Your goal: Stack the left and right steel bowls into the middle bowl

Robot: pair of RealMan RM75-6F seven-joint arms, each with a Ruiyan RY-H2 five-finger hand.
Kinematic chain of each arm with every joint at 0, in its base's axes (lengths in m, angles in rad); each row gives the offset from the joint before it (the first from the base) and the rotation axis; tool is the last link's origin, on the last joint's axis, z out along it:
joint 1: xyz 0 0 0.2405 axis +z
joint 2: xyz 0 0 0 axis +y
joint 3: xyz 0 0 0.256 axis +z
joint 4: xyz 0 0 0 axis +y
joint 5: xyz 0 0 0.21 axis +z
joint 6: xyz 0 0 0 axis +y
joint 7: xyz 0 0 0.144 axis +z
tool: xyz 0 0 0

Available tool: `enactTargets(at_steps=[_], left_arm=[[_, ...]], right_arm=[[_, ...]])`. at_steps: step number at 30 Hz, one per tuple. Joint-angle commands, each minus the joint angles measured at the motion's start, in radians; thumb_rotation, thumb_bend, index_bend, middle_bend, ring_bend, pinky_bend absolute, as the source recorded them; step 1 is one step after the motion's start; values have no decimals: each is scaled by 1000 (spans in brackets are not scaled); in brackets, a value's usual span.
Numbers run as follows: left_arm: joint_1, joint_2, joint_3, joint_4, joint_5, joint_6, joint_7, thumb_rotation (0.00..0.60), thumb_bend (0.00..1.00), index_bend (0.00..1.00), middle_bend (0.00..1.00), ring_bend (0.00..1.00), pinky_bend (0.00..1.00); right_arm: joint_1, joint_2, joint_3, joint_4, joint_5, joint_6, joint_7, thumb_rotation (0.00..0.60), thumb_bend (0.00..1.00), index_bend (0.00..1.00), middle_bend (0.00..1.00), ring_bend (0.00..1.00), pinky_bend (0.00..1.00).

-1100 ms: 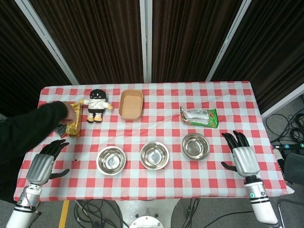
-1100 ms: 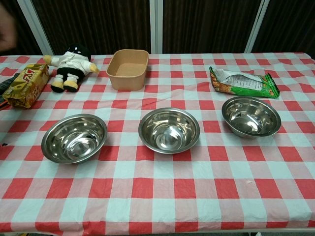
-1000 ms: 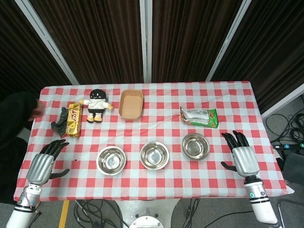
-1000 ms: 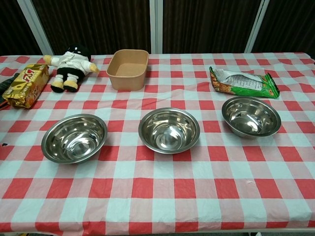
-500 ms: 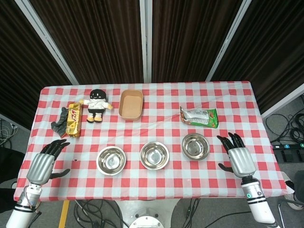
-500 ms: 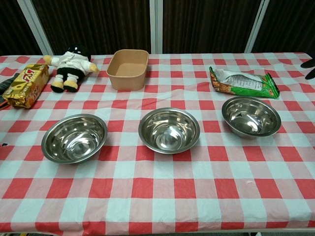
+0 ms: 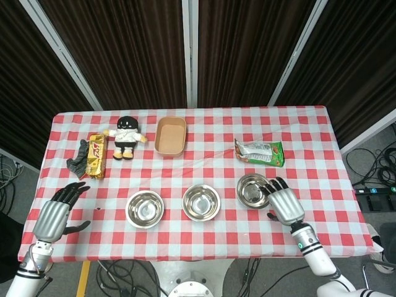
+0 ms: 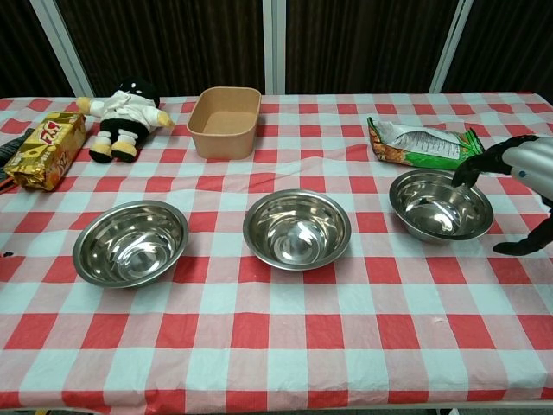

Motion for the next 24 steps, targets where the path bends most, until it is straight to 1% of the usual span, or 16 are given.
enactTargets(at_steps=[1,10,14,17,24], left_arm=[[3,4,2,0,0,3,-4,600,121,226,243,151,224],[5,4,5,14,1,3,-23,600,119,226,243,152,224],[2,3,3,20,1,1,-41,600,88,226,243,151,224],[1,1,4,26,-1,-4,-45,600,83,227,243,152,224],[-2,-1,4,34,-4,-12,-56,600,69,227,243,151,224]], right_arm=[[21,-31,0,28,10,-24,-29,600,60,300,306,187,149],[63,-105,7,114,49,-81,-50,600,98,330,328,197,151],[78,-126,10,139,58,-96,-46,600,102,358,346,219,170],[87,-139,11,154,66,-106,-43,600,120,394,368,241,197],[101,-164,11,182,85,-124,-34,600,224,494,436,317,306]])
